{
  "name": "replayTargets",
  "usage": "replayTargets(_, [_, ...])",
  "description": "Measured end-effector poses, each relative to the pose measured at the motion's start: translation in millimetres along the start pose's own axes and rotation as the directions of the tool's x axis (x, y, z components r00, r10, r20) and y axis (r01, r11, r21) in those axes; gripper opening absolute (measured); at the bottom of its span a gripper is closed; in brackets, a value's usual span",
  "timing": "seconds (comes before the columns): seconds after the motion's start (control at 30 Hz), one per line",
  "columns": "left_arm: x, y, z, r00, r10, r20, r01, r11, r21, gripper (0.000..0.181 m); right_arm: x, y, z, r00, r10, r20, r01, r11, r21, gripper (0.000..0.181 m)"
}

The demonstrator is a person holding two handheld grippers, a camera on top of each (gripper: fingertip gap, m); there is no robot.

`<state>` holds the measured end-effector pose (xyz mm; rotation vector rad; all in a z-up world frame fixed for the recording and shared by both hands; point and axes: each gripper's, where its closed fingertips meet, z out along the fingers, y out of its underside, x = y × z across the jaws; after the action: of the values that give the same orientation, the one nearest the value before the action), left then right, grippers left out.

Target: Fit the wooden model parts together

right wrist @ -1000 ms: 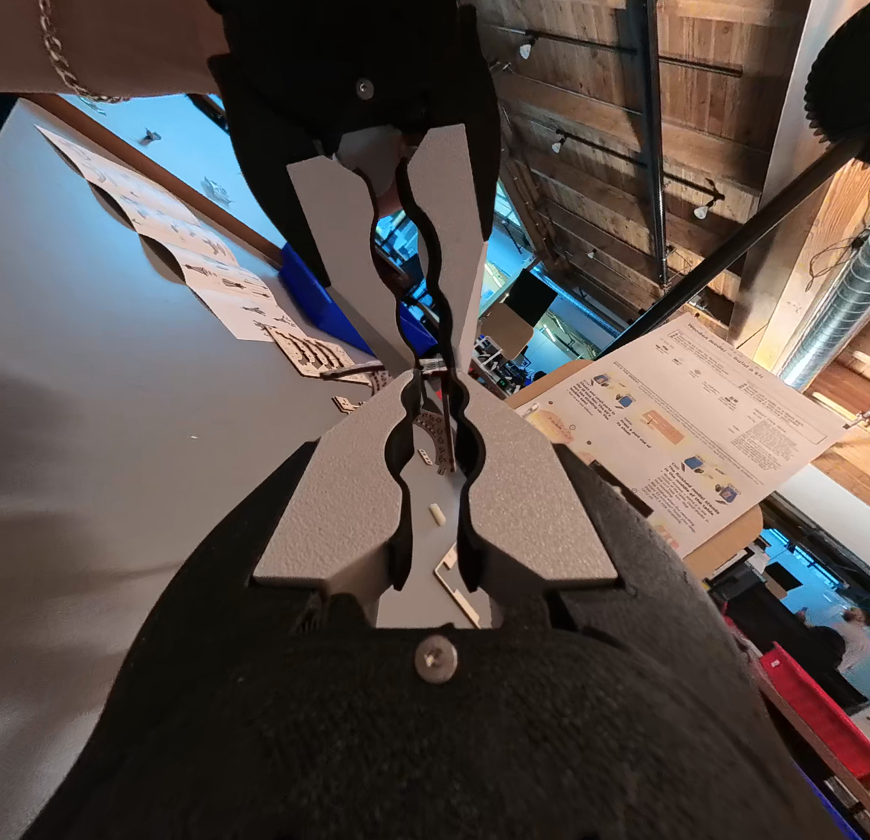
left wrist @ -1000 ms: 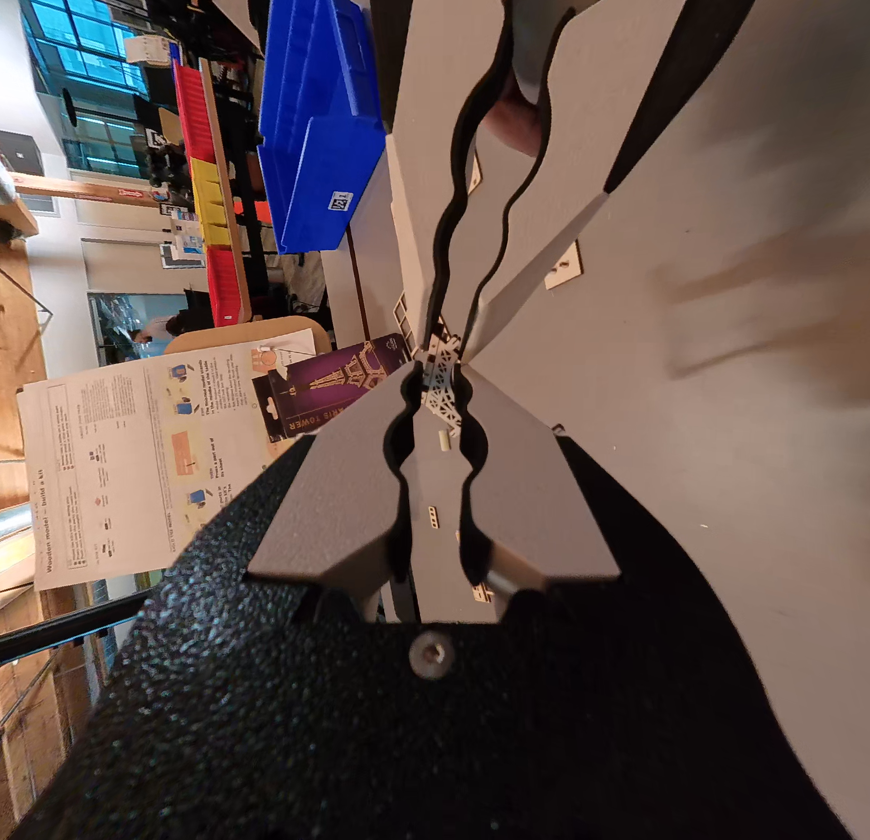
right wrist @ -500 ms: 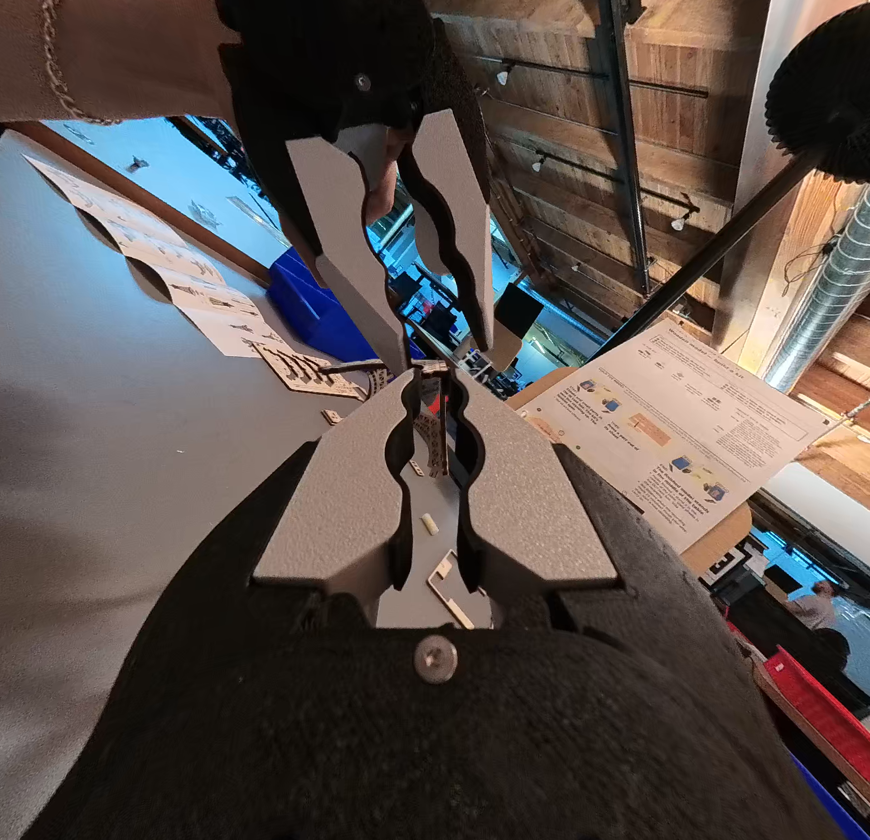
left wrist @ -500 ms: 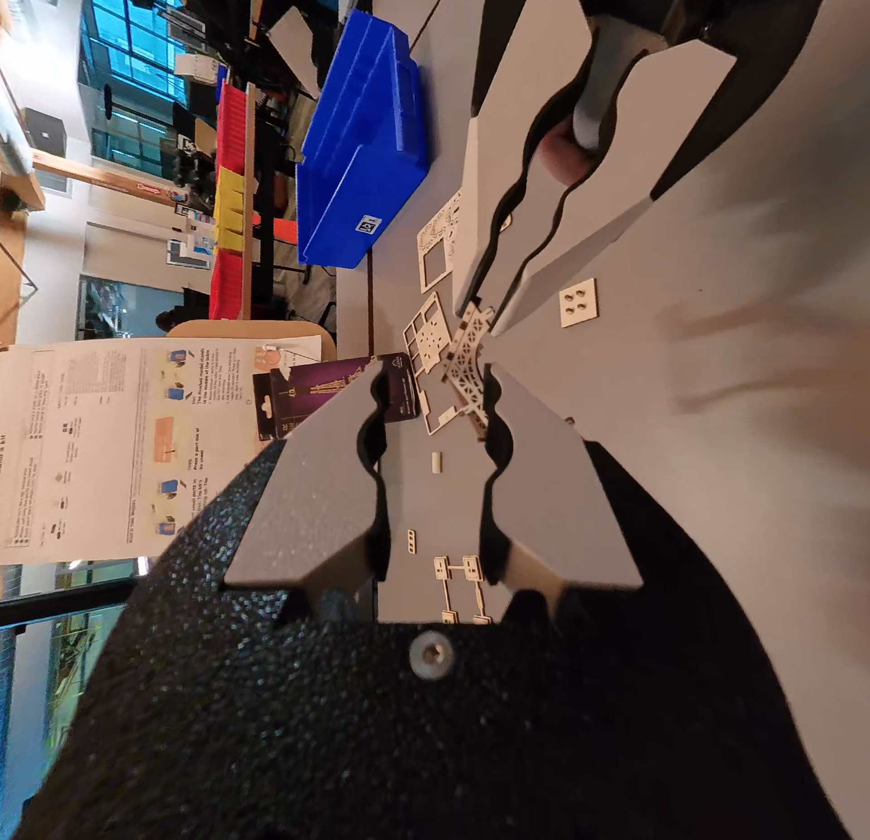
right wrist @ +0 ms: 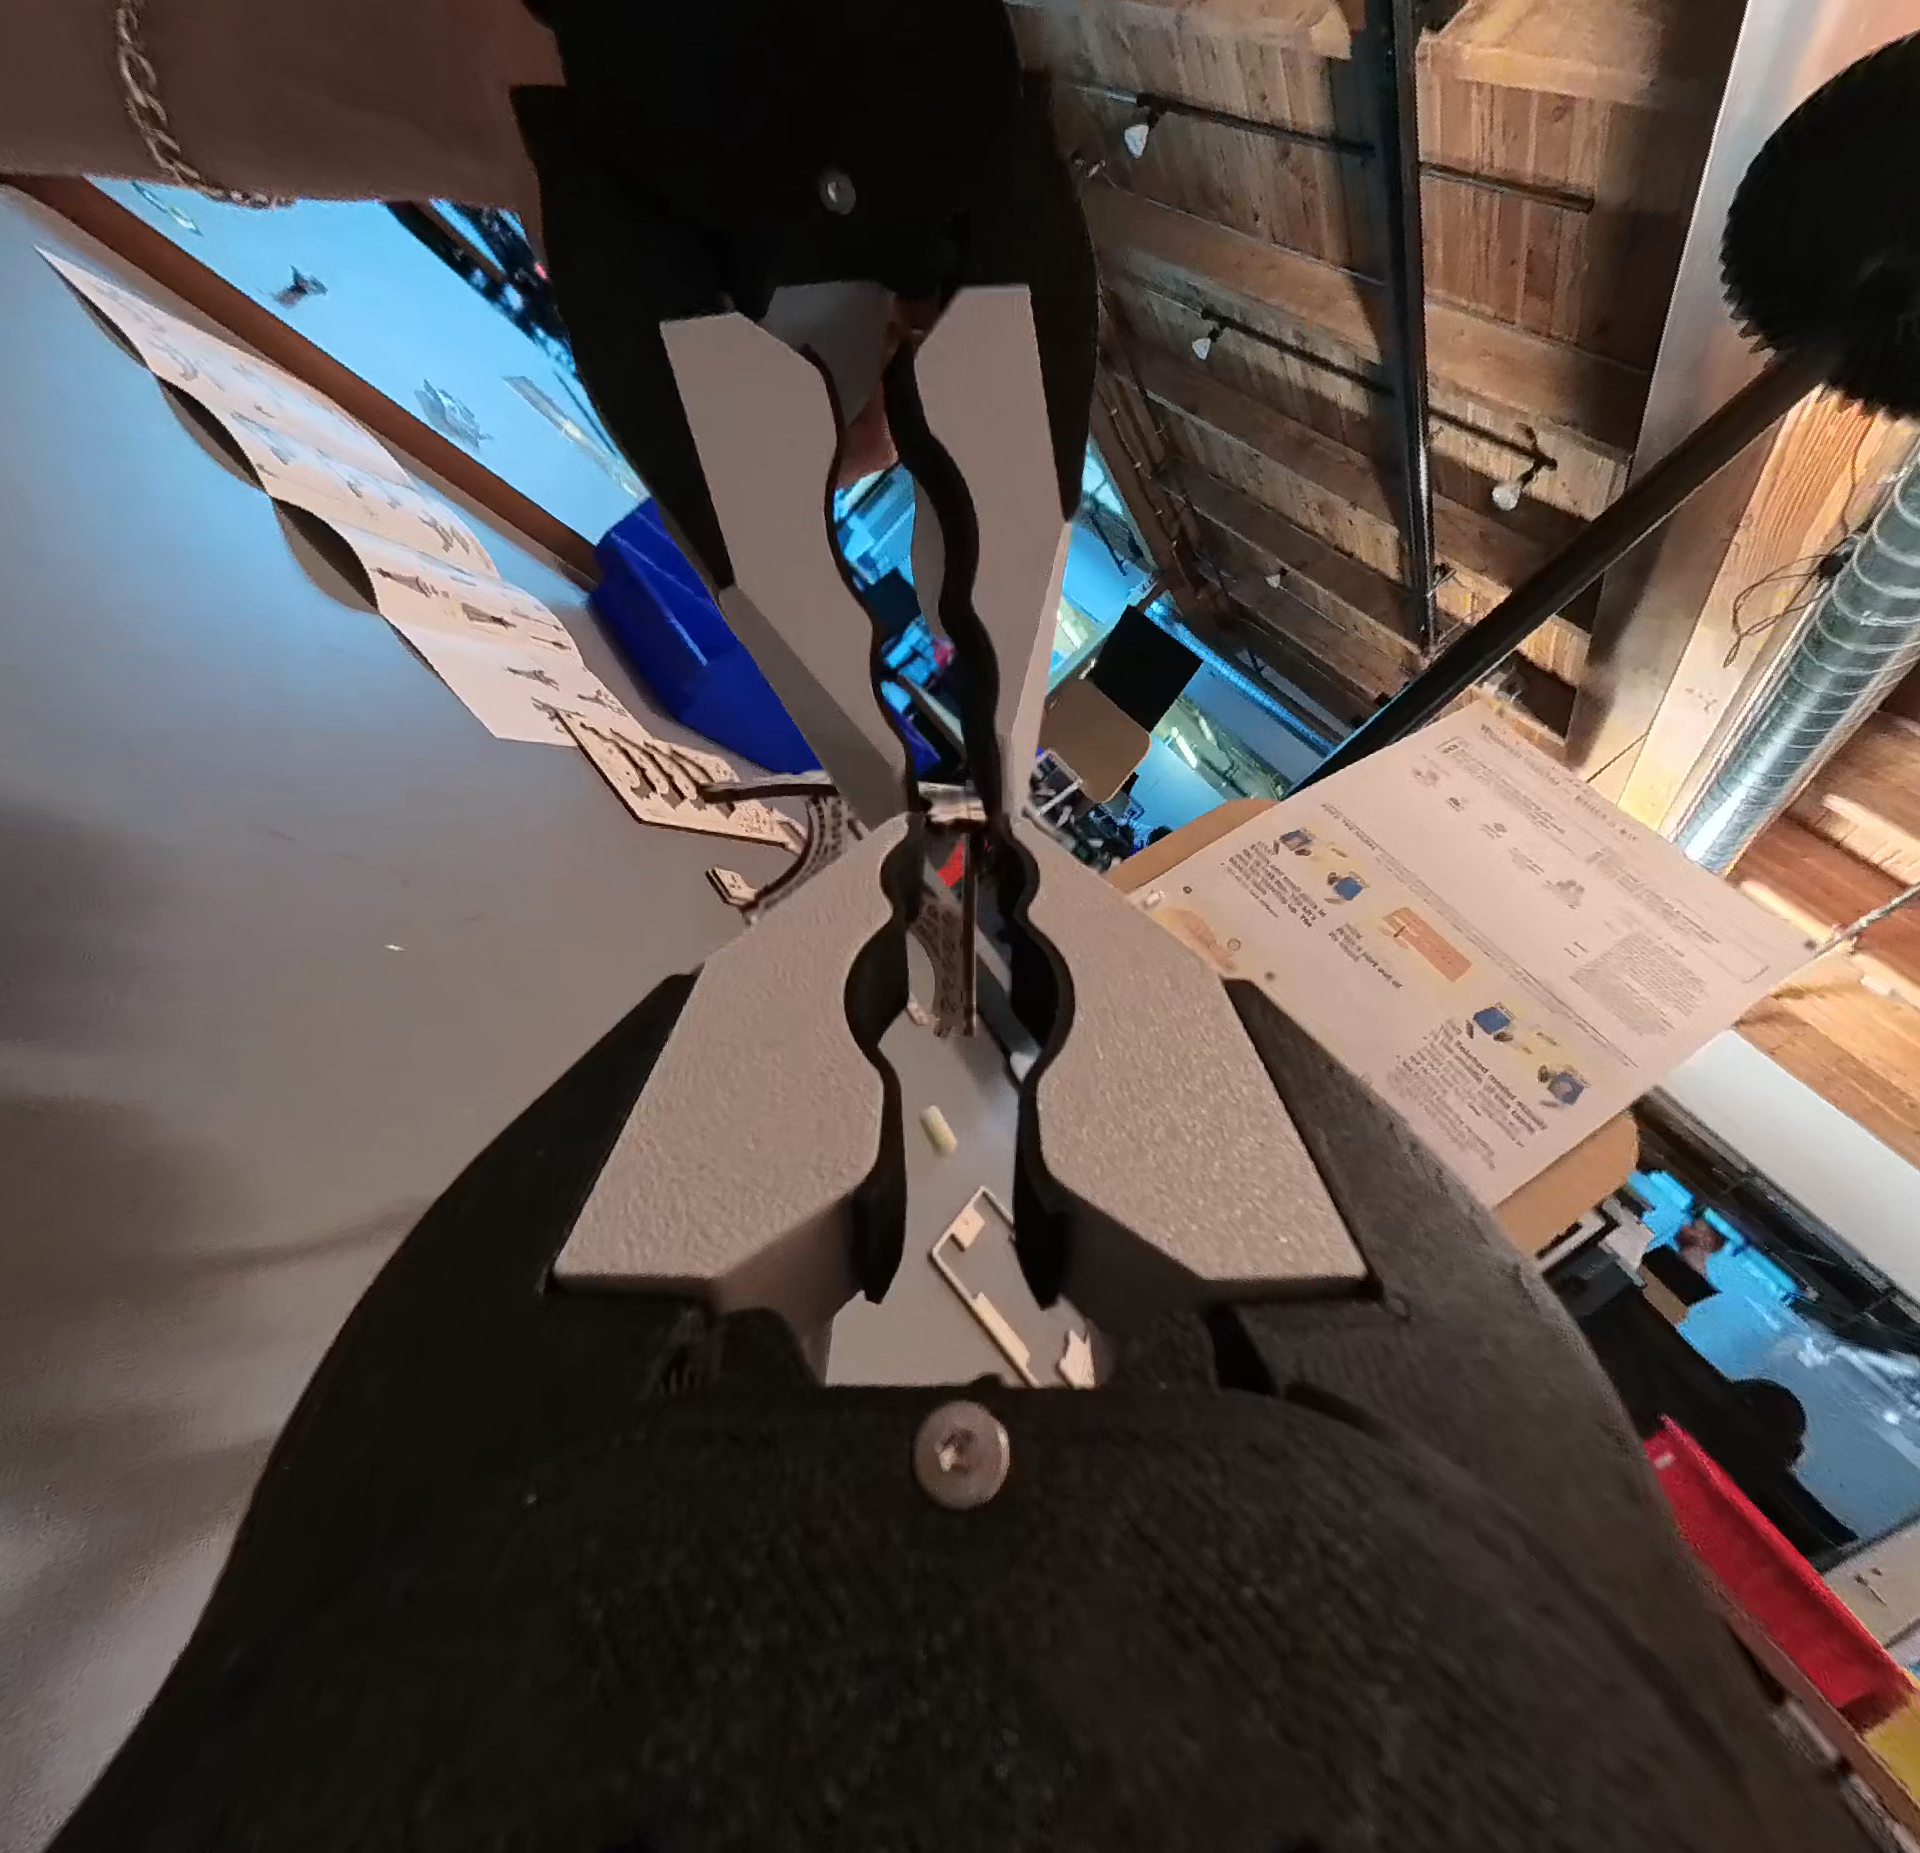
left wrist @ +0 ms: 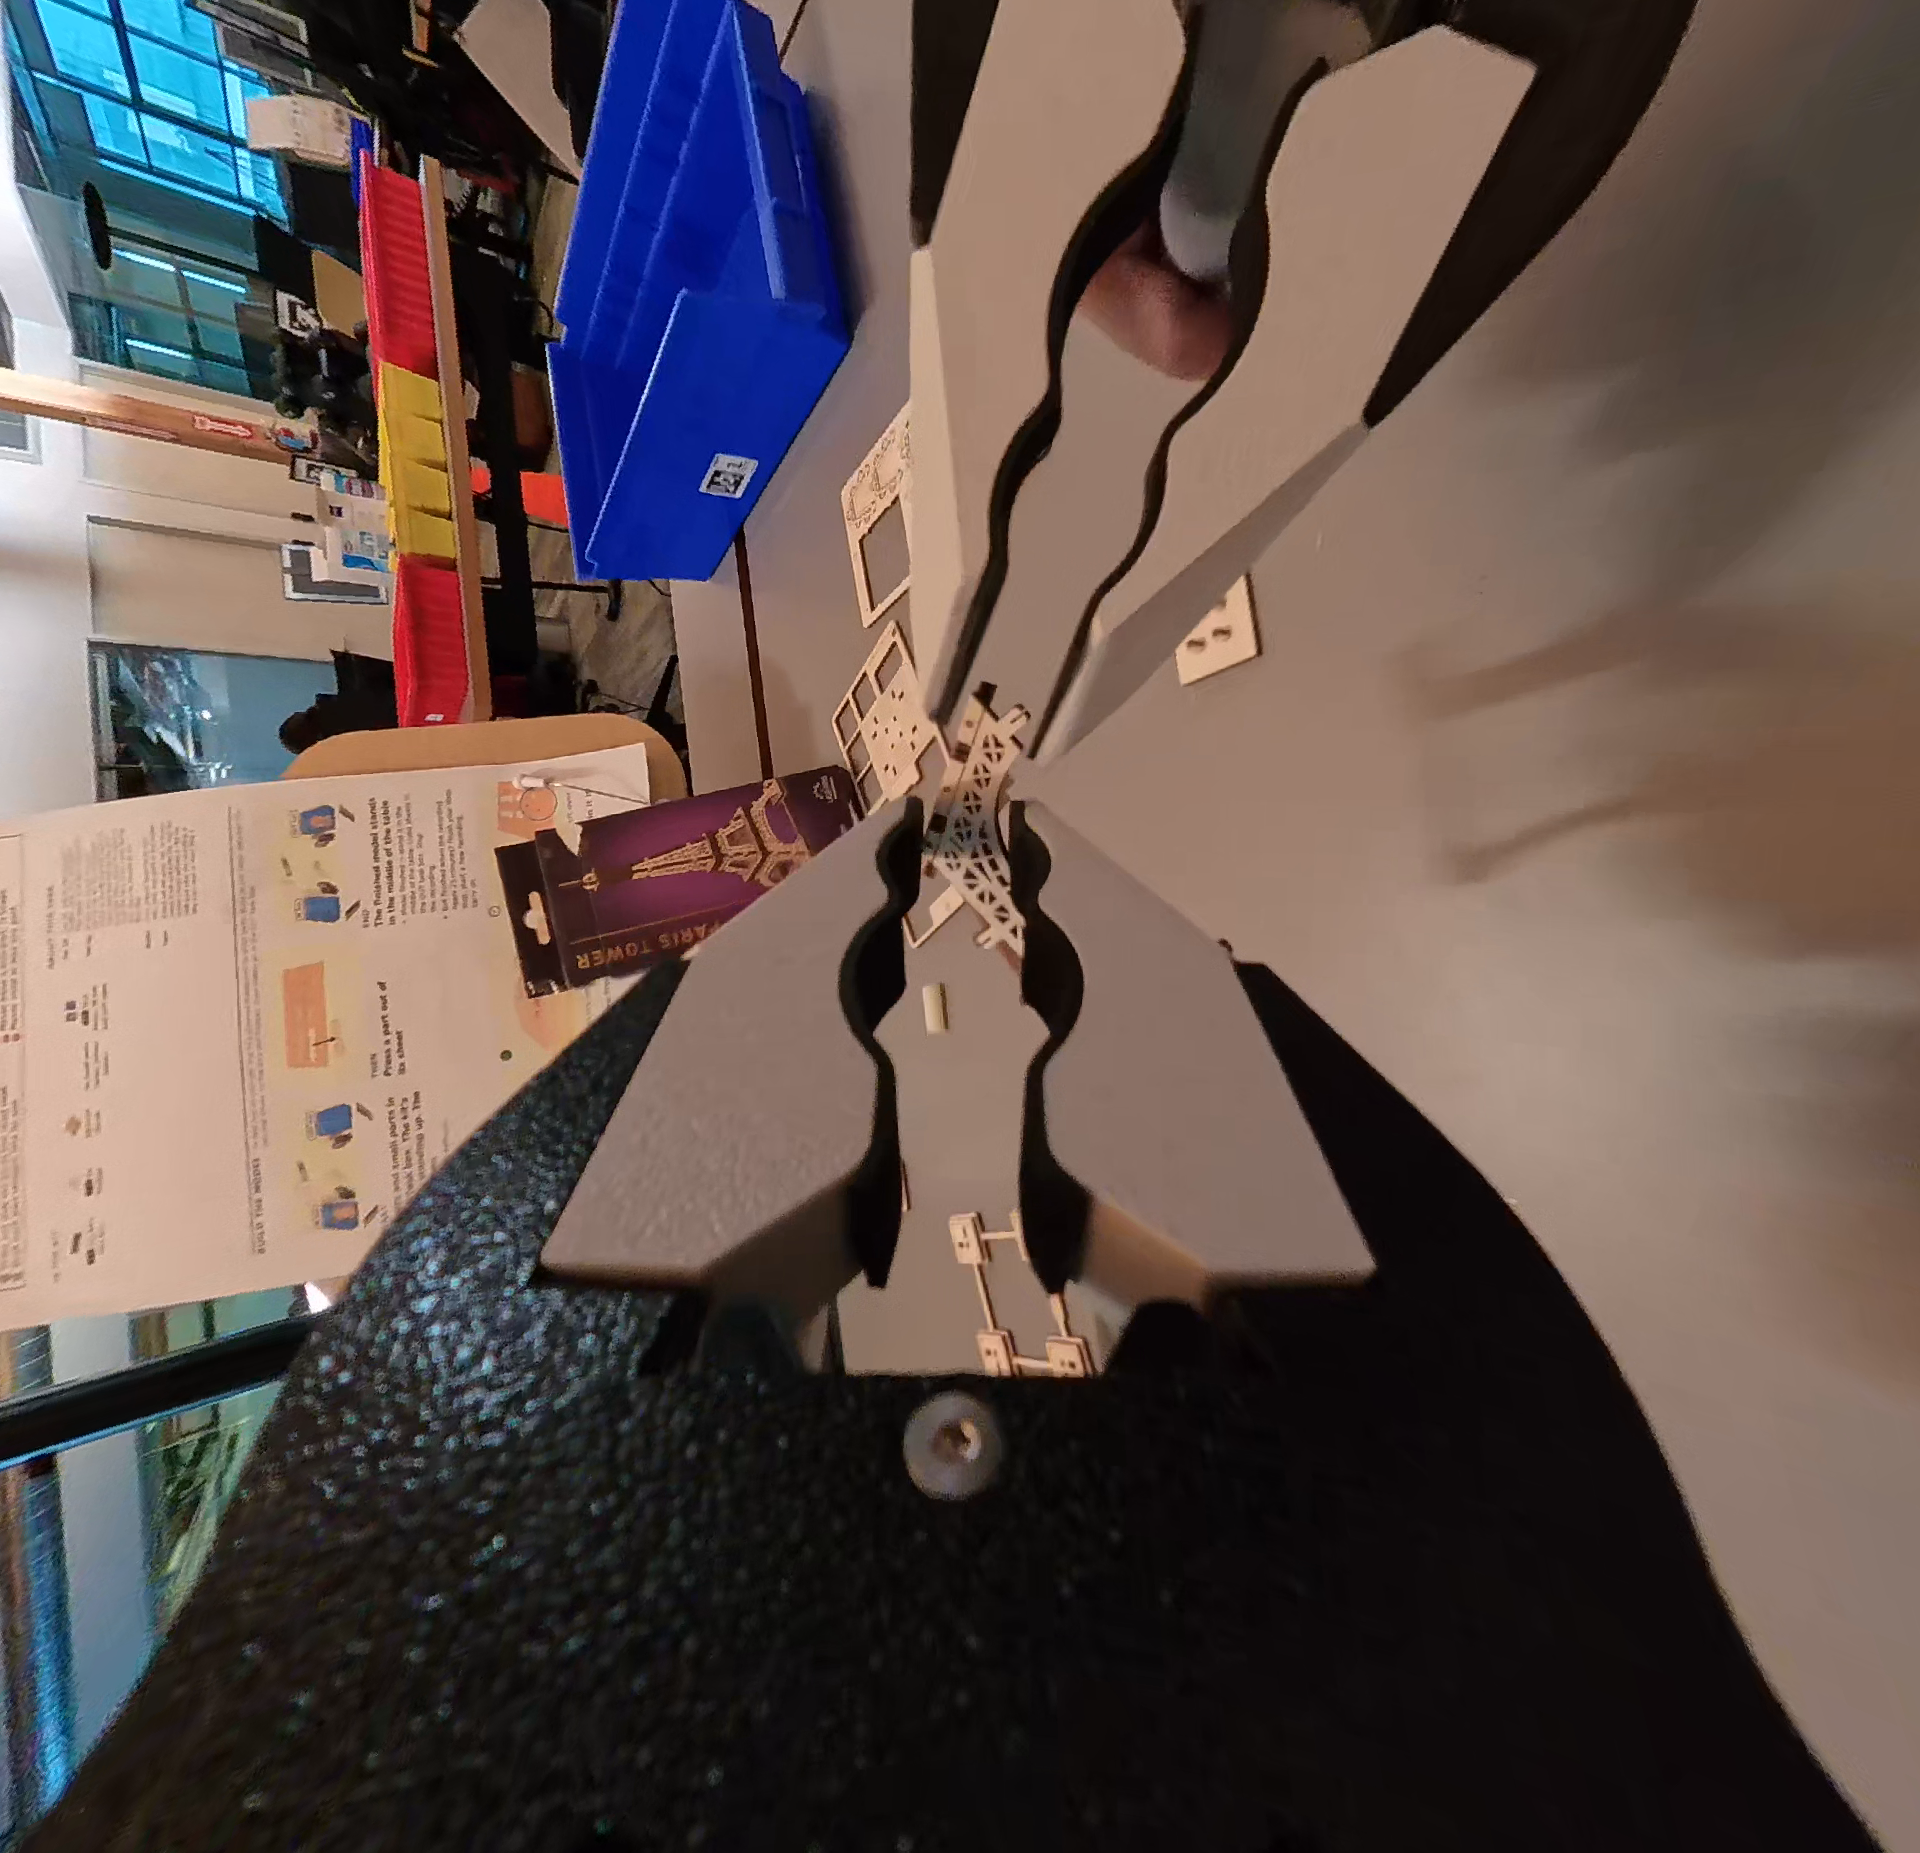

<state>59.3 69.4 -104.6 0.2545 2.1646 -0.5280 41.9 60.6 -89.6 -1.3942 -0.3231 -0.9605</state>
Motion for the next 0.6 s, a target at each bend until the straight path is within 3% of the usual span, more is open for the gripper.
replayTargets(0.17, [-3,8,9,0.995,0.080,0.055,-0.077,0.995,-0.055,0.014,10,6,1,0.976,0.219,-0.012,-0.220,0.974,-0.048,0.040])
replayTargets(0.33, [0,19,32,0.952,0.271,0.144,-0.245,0.953,-0.175,0.013,-11,42,4,0.934,0.353,0.055,-0.330,0.912,-0.242,0.038])
replayTargets(0.5, [11,25,56,0.915,0.351,0.197,-0.312,0.929,-0.200,0.013,-15,61,-2,0.772,0.635,0.018,-0.605,0.743,-0.287,0.033])
replayTargets(0.6, [11,26,66,0.874,0.410,0.262,-0.357,0.906,-0.229,0.013,-16,76,-12,0.734,0.679,-0.006,-0.636,0.685,-0.354,0.037])
